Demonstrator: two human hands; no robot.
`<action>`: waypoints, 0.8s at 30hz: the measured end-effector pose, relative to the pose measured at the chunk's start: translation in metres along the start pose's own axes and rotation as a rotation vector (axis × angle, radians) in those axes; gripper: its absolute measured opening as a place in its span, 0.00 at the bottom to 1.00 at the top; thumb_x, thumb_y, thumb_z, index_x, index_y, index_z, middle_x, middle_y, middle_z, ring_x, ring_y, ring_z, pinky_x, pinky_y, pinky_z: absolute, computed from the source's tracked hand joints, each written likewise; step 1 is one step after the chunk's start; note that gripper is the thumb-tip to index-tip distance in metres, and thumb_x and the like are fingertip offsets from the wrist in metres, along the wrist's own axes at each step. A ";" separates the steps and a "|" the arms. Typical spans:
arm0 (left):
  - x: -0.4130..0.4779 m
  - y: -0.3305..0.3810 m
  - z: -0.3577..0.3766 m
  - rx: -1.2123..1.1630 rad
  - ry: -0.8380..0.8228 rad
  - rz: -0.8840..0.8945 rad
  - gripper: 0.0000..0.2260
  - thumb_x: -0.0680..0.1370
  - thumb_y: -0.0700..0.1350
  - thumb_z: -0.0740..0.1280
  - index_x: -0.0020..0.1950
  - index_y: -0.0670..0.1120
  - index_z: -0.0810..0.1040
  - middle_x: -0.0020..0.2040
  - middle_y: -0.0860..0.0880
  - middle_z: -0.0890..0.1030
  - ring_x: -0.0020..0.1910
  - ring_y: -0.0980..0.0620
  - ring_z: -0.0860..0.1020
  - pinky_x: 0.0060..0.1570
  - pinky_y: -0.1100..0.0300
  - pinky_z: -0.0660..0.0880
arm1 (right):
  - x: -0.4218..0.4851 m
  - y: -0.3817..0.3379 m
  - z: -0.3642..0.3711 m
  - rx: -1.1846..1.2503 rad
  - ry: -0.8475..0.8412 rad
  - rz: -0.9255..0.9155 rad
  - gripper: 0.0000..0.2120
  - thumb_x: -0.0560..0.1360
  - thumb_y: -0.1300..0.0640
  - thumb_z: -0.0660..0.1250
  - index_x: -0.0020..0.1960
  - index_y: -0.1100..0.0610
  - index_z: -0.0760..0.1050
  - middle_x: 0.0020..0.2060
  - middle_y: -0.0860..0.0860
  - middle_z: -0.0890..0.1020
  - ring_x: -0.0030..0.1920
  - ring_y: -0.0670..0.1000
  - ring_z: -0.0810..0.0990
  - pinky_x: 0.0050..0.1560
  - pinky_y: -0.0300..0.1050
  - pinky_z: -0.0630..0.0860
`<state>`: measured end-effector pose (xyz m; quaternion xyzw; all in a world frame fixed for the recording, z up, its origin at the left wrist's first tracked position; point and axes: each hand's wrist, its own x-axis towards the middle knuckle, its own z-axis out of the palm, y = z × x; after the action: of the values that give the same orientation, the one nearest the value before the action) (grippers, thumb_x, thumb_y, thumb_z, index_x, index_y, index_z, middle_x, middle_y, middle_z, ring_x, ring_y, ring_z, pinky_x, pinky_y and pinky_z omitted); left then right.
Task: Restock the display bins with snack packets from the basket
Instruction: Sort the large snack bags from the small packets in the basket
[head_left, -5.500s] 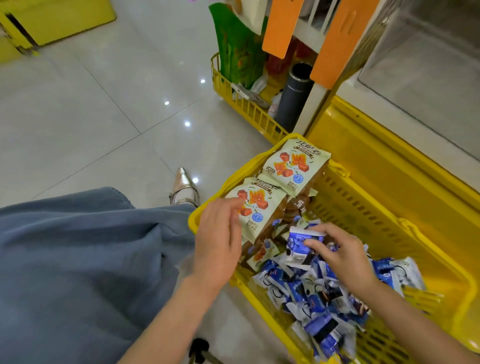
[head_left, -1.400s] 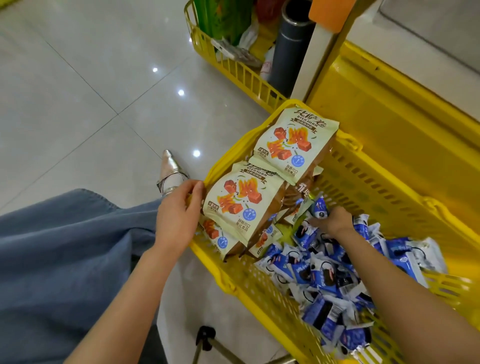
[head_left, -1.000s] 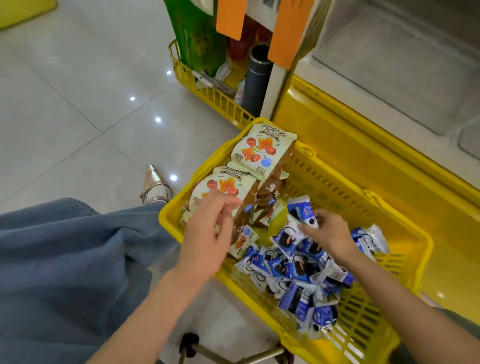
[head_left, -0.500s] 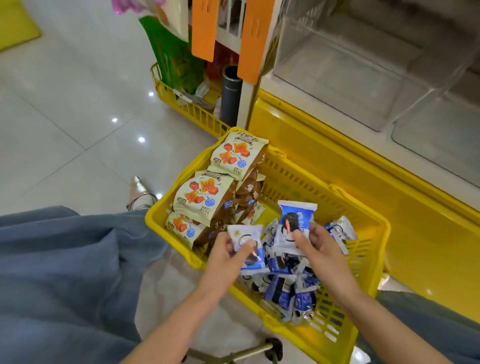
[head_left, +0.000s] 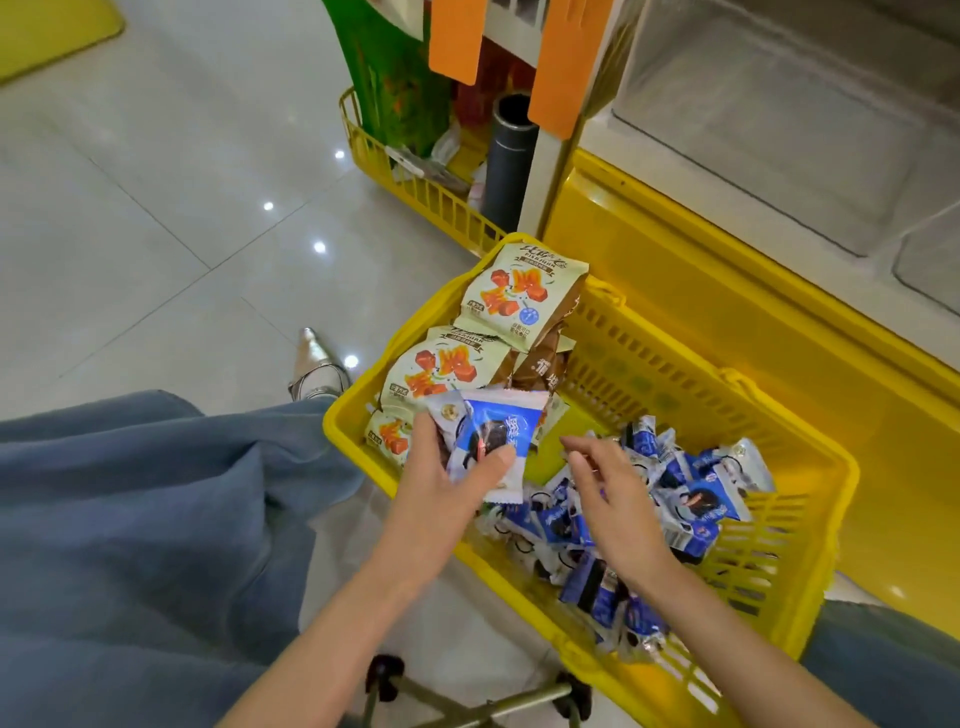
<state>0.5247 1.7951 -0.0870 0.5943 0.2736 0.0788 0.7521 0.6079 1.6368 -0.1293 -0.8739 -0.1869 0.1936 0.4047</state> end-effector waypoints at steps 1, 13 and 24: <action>0.003 0.004 -0.004 0.005 0.020 0.019 0.20 0.72 0.40 0.71 0.57 0.56 0.69 0.49 0.62 0.81 0.49 0.63 0.80 0.41 0.71 0.75 | 0.010 0.016 0.007 -0.055 -0.061 0.041 0.15 0.80 0.53 0.57 0.63 0.55 0.72 0.54 0.48 0.75 0.57 0.45 0.75 0.53 0.27 0.67; 0.027 0.023 -0.021 0.024 0.063 0.007 0.22 0.68 0.45 0.70 0.60 0.53 0.69 0.53 0.60 0.81 0.53 0.59 0.80 0.44 0.68 0.76 | 0.077 0.109 0.088 -0.431 -0.673 0.233 0.30 0.76 0.49 0.66 0.71 0.60 0.61 0.67 0.57 0.67 0.65 0.57 0.70 0.61 0.48 0.70; 0.027 0.023 -0.017 0.023 0.068 -0.012 0.23 0.66 0.46 0.69 0.60 0.53 0.67 0.50 0.64 0.81 0.49 0.62 0.80 0.40 0.70 0.76 | 0.080 0.111 0.100 -0.483 -0.775 0.143 0.31 0.71 0.42 0.70 0.68 0.56 0.68 0.64 0.54 0.75 0.63 0.55 0.73 0.56 0.43 0.70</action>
<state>0.5434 1.8286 -0.0762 0.5981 0.3036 0.0914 0.7360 0.6460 1.6719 -0.2909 -0.8170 -0.3037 0.4844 0.0752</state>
